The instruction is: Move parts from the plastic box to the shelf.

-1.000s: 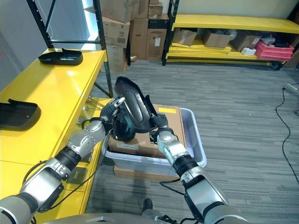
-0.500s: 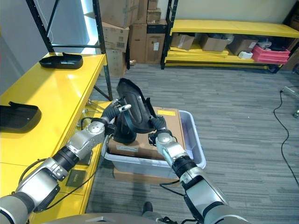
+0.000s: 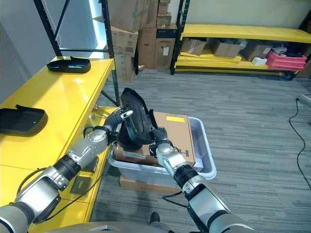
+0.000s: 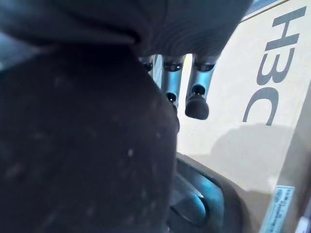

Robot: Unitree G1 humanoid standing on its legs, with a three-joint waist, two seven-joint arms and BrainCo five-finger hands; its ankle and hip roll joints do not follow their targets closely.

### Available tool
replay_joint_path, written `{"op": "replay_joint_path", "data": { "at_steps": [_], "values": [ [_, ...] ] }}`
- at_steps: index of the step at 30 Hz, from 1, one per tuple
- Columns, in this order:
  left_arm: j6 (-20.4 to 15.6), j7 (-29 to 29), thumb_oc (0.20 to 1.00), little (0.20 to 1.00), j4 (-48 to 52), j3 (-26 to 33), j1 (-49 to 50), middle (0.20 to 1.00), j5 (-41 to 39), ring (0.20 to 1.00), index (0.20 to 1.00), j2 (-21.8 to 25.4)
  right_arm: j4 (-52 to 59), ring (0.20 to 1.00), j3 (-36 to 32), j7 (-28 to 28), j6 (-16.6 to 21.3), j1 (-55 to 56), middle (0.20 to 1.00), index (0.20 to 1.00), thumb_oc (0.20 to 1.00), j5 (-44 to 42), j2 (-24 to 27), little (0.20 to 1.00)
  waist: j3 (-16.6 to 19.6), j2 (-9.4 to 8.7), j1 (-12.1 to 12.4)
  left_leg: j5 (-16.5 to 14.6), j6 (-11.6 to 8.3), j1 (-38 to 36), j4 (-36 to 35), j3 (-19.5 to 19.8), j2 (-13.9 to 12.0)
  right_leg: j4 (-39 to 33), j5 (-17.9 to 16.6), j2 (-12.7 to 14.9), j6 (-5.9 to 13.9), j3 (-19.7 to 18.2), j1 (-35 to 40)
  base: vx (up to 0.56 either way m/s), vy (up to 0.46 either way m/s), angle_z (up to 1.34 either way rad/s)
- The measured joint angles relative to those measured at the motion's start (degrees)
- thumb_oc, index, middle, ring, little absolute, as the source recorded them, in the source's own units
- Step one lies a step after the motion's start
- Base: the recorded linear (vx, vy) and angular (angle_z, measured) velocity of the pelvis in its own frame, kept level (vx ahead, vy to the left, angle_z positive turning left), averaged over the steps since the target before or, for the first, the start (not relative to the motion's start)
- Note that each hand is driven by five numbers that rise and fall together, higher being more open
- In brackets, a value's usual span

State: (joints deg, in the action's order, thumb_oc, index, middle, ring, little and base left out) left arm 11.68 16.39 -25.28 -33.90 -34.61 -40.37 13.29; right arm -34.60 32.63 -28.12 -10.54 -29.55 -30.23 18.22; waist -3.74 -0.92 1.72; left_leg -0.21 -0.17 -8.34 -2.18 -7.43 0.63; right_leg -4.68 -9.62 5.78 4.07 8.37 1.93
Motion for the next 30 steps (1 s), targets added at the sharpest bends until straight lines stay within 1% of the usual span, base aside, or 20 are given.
{"op": "replay_joint_path", "data": {
  "at_steps": [2, 3, 6, 7, 10, 15, 18, 21, 24, 26, 28, 29, 30],
  "values": [
    [-0.30, 0.64, 1.000, 1.000, 0.20, 0.25, 0.00, 1.000, -0.09, 1.000, 1.000, 0.12, 0.22, 0.200, -0.83, -0.77, 0.76, 0.00, 0.200, 0.200, 0.200, -1.02, 0.08, 0.200, 0.04, 0.00, 0.03, 0.00, 0.00, -0.02, -0.02, 0.01, 0.00, 0.00, 0.19, -0.01, 0.27, 0.00, 0.00, 0.00, 0.000, 0.00],
    [-0.30, 0.78, 1.000, 1.000, 0.90, 0.74, 0.01, 1.000, -0.24, 1.000, 1.000, 0.39, 0.62, 0.200, -2.47, -1.00, 0.91, 0.02, 0.200, 0.200, 0.200, -1.01, 0.17, 0.200, 0.04, 0.00, 0.02, 0.02, 0.00, 0.08, -0.03, 0.04, -0.01, 0.00, 0.21, -0.01, 0.29, 0.01, -0.09, 0.00, 0.000, 0.00],
    [-0.33, 1.27, 1.000, 1.000, 2.76, 3.12, 0.11, 1.000, -1.16, 1.000, 1.000, 0.44, 1.55, 0.200, -5.36, -2.63, 1.36, 0.03, 0.200, 0.200, 0.200, -1.10, 1.03, 0.200, 0.04, 0.00, 0.06, 0.13, -0.02, 0.10, -0.18, 0.26, -0.02, 0.00, 0.31, -0.02, 0.42, 0.12, -0.06, 0.00, 0.001, 0.01],
    [-0.33, 1.23, 1.000, 1.000, 2.79, 4.60, 0.21, 1.000, -1.67, 1.000, 1.000, 0.51, 2.64, 0.200, -7.58, -3.33, 1.95, 0.24, 0.200, 0.200, 0.200, -1.16, 1.23, 0.200, 0.04, 0.01, -0.04, 0.19, -0.04, 0.09, -0.29, 0.27, -0.05, -0.02, 0.32, -0.04, 0.43, 0.13, -0.11, 0.00, 0.000, 0.00],
    [-0.33, 1.64, 1.000, 1.000, 2.43, 5.79, 0.50, 1.000, -2.13, 1.000, 1.000, 1.51, 4.88, 0.200, -10.64, -3.48, 3.15, 0.25, 0.200, 0.200, 0.200, -1.39, 3.54, 0.200, 0.03, 0.02, -0.19, 0.56, -0.04, -0.40, -1.13, 0.25, -0.08, -0.02, 0.36, -0.11, 0.48, 0.15, -0.04, 0.00, 0.000, 0.00],
    [-0.30, 1.98, 1.000, 1.000, 2.04, 6.86, 0.63, 1.000, -2.10, 1.000, 1.000, 1.47, 4.47, 0.200, -12.66, -4.97, 5.44, 0.29, 0.200, 0.200, 0.200, -1.55, 4.70, 0.200, 0.02, 0.04, -0.37, 0.93, 0.02, -0.86, -2.10, 0.17, -0.09, -0.05, 0.42, -0.16, 0.56, 0.18, -0.06, 0.00, 0.000, 0.00],
    [0.28, 1.83, 1.000, 1.000, 1.58, 6.76, 0.63, 1.000, -2.09, 1.000, 1.000, 1.11, 4.44, 0.200, -13.01, -4.80, 5.86, 0.40, 0.200, 0.200, 0.200, -2.07, 4.64, 0.200, 0.01, 0.05, -0.55, 0.93, 0.02, -0.87, -2.14, 0.17, -0.09, -0.04, 0.41, -0.19, 0.55, 0.17, -0.04, 0.00, 0.000, 0.00],
    [0.33, 0.45, 1.000, 1.000, -0.70, 6.59, 0.68, 1.000, -2.12, 1.000, 1.000, -0.30, 4.44, 0.200, -12.99, -3.64, 5.84, 0.39, 0.200, 0.200, 0.200, -2.04, 4.50, 0.200, 0.01, 0.04, -0.79, 0.93, 0.02, -0.90, -2.19, 0.18, -0.09, -0.04, 0.38, -0.18, 0.52, 0.17, -0.03, 0.00, 0.000, 0.00],
    [0.31, -0.82, 1.000, 1.000, -0.71, 6.08, 0.92, 1.000, -2.19, 1.000, 1.000, -1.84, 4.29, 0.200, -12.25, -2.40, 5.57, 0.38, 0.200, 0.200, 0.200, -1.88, 4.03, 0.200, -0.01, 0.02, -0.95, 0.93, 0.02, -0.90, -2.21, 0.17, -0.09, -0.04, 0.39, -0.18, 0.52, 0.17, -0.05, 0.00, 0.000, 0.00],
    [0.30, -1.71, 1.000, 1.000, -0.69, 5.49, 0.91, 1.000, -2.20, 1.000, 1.000, -3.14, 4.19, 0.200, -11.11, -1.92, 5.22, 0.38, 0.200, 0.200, 0.200, -1.75, 3.17, 0.200, -0.01, 0.02, -1.06, 0.93, 0.02, -0.91, -2.20, 0.17, -0.09, -0.04, 0.39, -0.19, 0.52, 0.18, -0.05, 0.00, 0.000, 0.00],
    [0.28, -1.82, 1.000, 1.000, -0.52, 2.96, 0.60, 1.000, -2.23, 1.000, 1.000, -4.70, 1.88, 0.200, -8.06, -1.75, 5.01, -0.31, 0.200, 0.200, 0.200, -1.22, 1.08, 0.200, -0.01, 0.01, -1.22, 0.92, 0.02, -0.91, -2.15, 0.16, -0.09, -0.04, 0.44, -0.19, 0.59, 0.18, -0.04, 0.00, 0.000, 0.00],
    [0.27, -1.74, 1.000, 1.000, -0.39, 1.47, 0.44, 1.000, -2.82, 1.000, 1.000, -5.57, 1.45, 0.200, -6.77, -0.57, 4.07, -0.33, 0.200, 0.200, 0.200, -0.89, 0.18, 0.200, -0.03, -0.01, -1.14, 0.92, 0.02, -0.90, -2.15, 0.16, -0.10, -0.06, 0.55, -0.18, 0.73, 0.17, -0.04, 0.00, 0.000, 0.00],
    [0.27, -1.76, 1.000, 1.000, -0.39, 1.32, 0.44, 1.000, -3.15, 1.000, 1.000, -5.51, 1.41, 0.200, -6.10, -0.47, 4.03, -0.33, 0.200, 0.200, 0.200, -0.90, 0.14, 0.200, -0.03, -0.01, -1.13, 0.92, 0.02, -0.89, -2.15, 0.16, -0.10, -0.08, 0.58, -0.17, 0.75, 0.18, -0.05, 0.00, 0.000, 0.00]
  ]
}}
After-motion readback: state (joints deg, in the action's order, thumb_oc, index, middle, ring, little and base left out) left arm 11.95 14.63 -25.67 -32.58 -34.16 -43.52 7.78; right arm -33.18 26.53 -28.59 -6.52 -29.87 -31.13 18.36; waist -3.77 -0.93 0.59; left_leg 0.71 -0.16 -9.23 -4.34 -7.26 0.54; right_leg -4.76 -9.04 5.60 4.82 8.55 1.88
